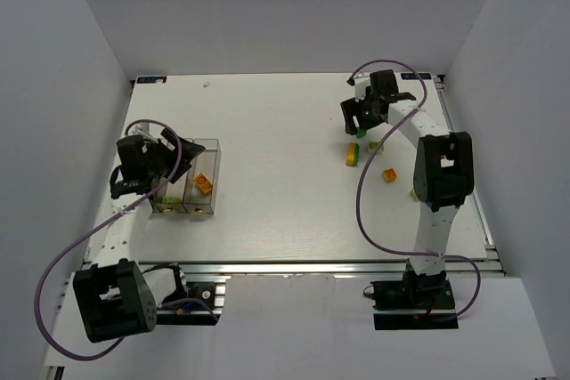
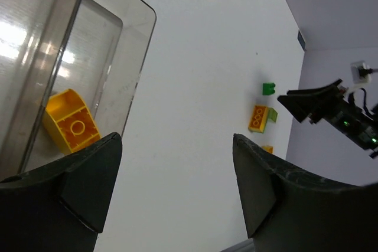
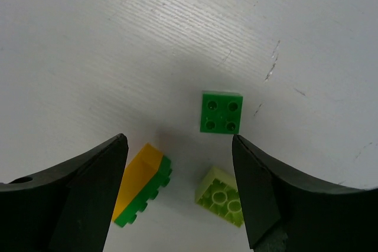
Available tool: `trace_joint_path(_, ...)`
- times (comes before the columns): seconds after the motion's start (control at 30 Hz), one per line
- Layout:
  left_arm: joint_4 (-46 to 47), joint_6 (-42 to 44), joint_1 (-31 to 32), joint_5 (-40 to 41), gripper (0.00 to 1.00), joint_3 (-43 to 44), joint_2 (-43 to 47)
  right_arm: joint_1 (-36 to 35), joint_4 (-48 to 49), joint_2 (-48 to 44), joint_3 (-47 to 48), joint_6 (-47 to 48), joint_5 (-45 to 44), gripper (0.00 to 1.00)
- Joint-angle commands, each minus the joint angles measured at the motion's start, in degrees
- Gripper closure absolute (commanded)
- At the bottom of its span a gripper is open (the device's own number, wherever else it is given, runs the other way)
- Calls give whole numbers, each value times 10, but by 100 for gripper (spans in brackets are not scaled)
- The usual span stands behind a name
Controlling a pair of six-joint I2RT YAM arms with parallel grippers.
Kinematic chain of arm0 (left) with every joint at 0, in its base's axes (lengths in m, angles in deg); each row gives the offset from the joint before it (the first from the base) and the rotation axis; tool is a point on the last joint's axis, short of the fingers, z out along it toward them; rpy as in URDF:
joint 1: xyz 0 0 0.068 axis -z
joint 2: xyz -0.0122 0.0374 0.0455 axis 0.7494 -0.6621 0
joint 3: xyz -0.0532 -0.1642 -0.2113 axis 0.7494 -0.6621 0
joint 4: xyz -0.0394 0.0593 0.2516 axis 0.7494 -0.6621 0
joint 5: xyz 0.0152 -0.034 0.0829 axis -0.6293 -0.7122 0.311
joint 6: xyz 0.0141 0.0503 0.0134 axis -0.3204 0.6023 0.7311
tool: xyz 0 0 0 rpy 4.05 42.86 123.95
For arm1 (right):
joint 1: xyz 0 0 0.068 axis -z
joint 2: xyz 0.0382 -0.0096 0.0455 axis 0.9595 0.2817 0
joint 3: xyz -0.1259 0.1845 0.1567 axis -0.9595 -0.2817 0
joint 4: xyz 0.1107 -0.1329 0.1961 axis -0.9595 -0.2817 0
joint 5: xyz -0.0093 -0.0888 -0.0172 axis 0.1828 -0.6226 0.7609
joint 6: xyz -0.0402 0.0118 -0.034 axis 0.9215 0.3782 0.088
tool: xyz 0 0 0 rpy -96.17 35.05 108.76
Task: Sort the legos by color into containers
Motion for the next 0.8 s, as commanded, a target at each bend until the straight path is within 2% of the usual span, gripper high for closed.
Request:
trace_joint_path(0.0,36,-26,2,-38,15,-11,44,4,8,26,45,10,-20,24)
trace_joint_path(0.37,6,-27,2,-30,15,-2,78,18,10,88,73,29,-28,30)
trace_joint_path(0.57,-12,-23,2,-29,15,31,77,23,11,111,86,34,-24,33)
trace_joint_path(0.7,-21,-22,2,-28,15,54,74,23,4,122,97,41,-13,41)
trace_joint_path(0.77,-25,-25,2,-28,15,65,74,24,-2,123,97,43,-4,50)
